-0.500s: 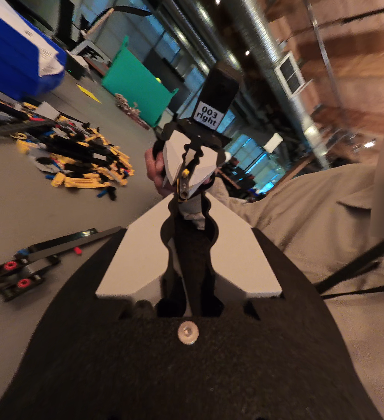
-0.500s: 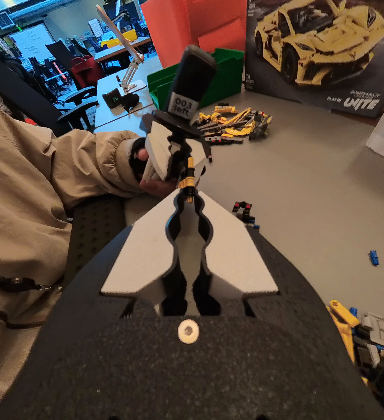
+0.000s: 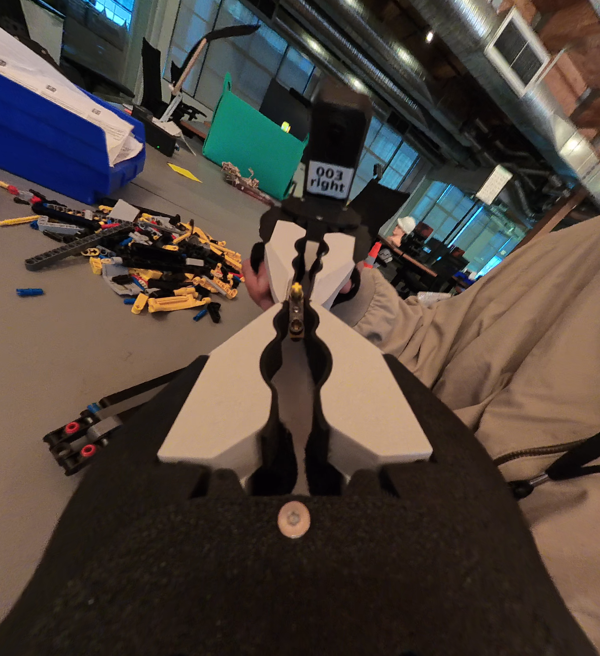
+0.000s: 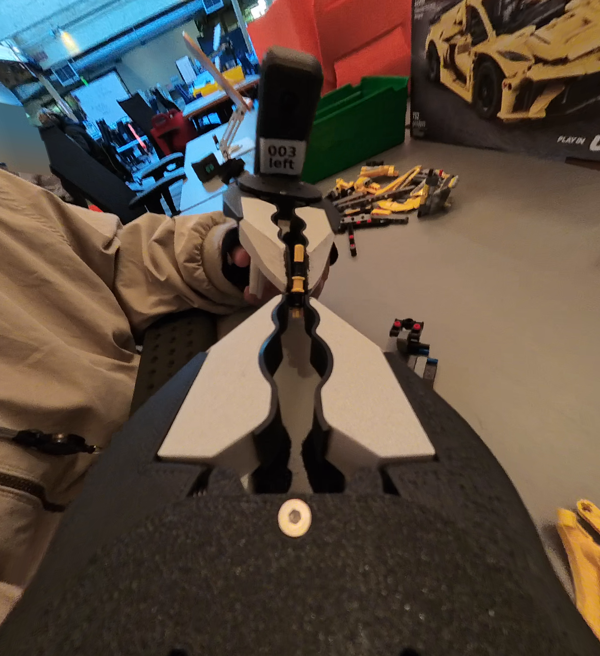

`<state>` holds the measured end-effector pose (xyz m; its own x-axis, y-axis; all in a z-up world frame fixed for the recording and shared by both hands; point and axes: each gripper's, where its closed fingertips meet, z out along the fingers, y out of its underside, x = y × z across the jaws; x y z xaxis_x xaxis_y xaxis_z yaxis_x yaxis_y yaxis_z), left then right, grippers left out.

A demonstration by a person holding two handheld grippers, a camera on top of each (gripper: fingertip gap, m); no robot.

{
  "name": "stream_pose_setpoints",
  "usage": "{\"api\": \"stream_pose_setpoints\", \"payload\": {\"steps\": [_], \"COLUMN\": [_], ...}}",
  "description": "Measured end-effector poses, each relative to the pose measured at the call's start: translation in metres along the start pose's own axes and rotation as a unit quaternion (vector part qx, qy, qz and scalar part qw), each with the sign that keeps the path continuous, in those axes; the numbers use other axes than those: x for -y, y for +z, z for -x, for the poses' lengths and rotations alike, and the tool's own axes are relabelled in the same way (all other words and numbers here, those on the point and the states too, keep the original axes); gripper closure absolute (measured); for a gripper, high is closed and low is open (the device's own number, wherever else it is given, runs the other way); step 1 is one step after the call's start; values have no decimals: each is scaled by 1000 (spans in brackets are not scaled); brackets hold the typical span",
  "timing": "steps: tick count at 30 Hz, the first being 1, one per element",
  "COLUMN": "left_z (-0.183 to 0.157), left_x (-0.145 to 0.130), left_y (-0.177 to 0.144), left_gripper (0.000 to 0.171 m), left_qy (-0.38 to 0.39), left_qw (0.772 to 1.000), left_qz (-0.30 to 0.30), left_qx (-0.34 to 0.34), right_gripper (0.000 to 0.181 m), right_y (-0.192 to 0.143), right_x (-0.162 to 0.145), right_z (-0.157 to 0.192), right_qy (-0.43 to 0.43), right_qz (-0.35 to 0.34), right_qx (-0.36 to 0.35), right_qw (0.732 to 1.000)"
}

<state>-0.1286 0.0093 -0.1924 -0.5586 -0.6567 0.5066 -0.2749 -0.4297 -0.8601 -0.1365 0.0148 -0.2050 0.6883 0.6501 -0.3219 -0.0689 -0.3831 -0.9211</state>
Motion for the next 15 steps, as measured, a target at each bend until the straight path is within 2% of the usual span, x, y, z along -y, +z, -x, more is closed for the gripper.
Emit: {"api": "stream_pose_setpoints", "payload": {"steps": [3,7,12,15], "left_z": [-1,-5,-5,-10], "left_x": [14,18,10,5], "left_y": [-4,-3,-3,-3], "left_gripper": [164,164,164,164], "left_qy": [-22,-38,16,32], "left_qw": [998,996,999,999], "left_qz": [-50,-71,-30,-11], "left_qx": [-13,-29,-3,-13], "right_gripper": [171,174,175,175], "right_y": [2,4,1,-3], "right_x": [4,18,11,9], "right_z": [0,4,4,9], "right_qy": [14,43,40,44], "right_qz": [-28,-95,-61,-50], "right_qx": [10,28,38,61], "right_qw": [999,994,997,996]}}
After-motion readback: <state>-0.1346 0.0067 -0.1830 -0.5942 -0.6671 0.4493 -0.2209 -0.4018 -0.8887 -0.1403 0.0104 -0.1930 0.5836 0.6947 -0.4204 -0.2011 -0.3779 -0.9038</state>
